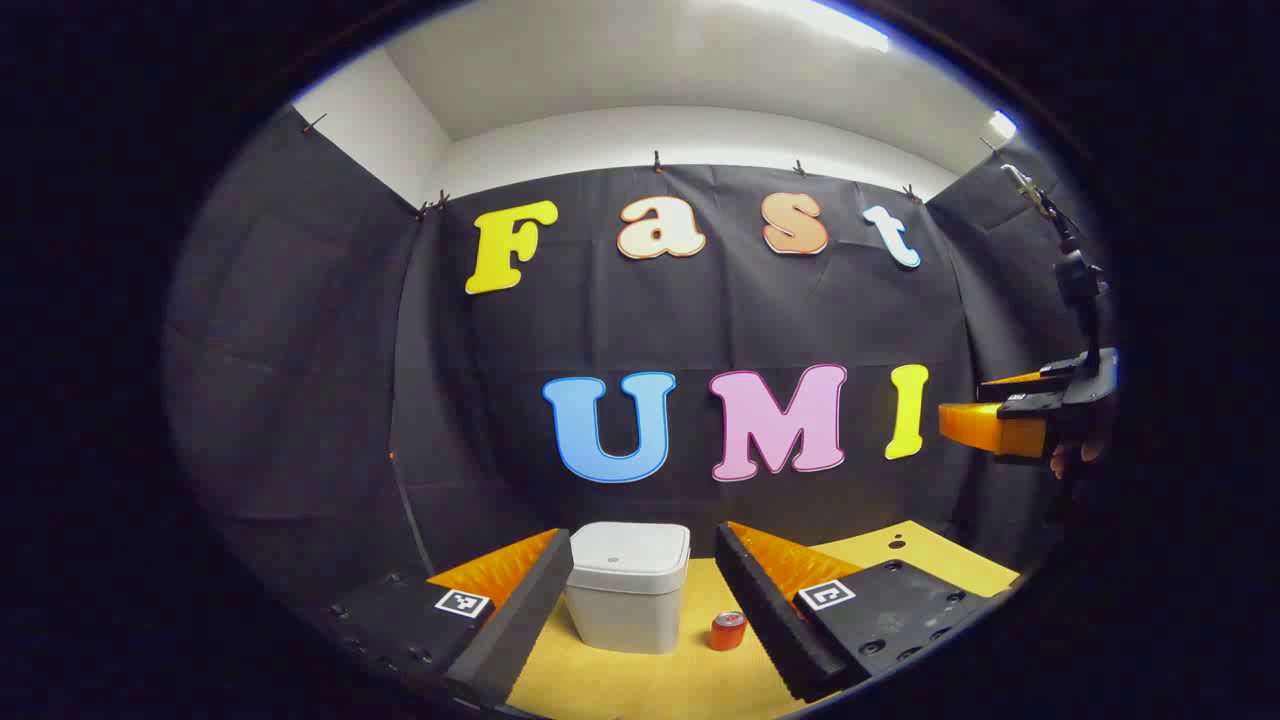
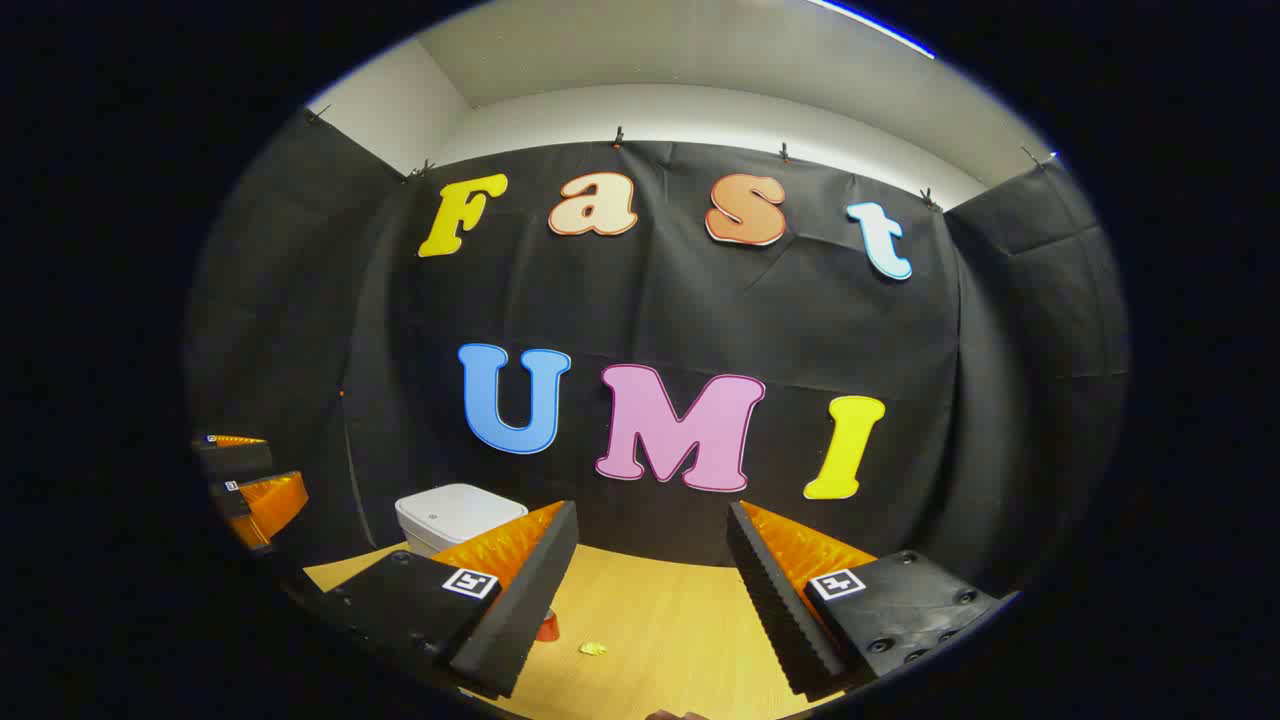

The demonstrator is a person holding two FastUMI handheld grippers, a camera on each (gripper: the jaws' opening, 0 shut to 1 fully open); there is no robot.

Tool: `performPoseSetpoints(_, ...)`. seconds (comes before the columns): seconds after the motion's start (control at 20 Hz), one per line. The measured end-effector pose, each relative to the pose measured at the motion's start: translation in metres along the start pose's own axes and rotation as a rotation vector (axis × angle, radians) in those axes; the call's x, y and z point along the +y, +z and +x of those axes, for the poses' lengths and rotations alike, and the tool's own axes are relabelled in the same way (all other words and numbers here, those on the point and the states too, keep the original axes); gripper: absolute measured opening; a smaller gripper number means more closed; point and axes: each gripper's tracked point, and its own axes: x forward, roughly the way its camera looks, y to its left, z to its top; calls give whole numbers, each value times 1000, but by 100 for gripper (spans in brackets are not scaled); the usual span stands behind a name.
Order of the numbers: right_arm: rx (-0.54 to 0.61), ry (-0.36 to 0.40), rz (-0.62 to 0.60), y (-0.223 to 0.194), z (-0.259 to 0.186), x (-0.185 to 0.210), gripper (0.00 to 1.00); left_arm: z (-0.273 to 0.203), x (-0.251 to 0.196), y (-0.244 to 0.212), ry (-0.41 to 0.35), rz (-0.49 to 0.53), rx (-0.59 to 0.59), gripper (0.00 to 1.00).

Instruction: Press the lid of the desktop garbage bin to open it, pick up the crumpled paper on the desktop and throw it into the bin, then pick up the pop can on the desktop and drop it into the bin, and finally close the garbage bin lid.

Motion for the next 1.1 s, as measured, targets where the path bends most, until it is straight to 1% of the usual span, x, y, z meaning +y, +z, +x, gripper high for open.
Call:
performPoseSetpoints(0.05,-5,4,-8,1,5,3,96,1,4,-4,12,-1,11,96)
performPoseSetpoints(0.15,1,39,3,0,14,15,97,2,12,-12,40,-2,45,96)
performPoseSetpoints(0.25,-10,64,27,5,19,24,96,1,18,-6,63,8,38,96)
performPoseSetpoints(0.3,-17,78,31,6,21,29,96,-2,21,-3,78,30,33,96)
performPoseSetpoints(0.5,-26,97,15,8,23,31,96,-6,21,4,93,56,24,95)
performPoseSetpoints(0.55,-26,101,18,8,24,31,96,-9,21,4,97,56,21,98)
performPoseSetpoints(0.6,-26,105,22,10,24,32,96,-9,20,6,99,57,17,95)
performPoseSetpoints(0.8,-60,99,6,22,20,26,96,-14,17,13,102,48,3,96)
performPoseSetpoints(0.85,-64,97,2,22,19,25,96,-13,16,8,100,46,9,99)
performPoseSetpoints(0.9,-62,94,1,22,18,24,96,-13,16,6,102,44,21,99)
performPoseSetpoints(0.95,-56,92,5,21,17,23,96,-12,16,4,100,36,25,96)
performPoseSetpoints(1.1,-55,79,16,23,15,20,96,-13,14,8,87,23,15,96)
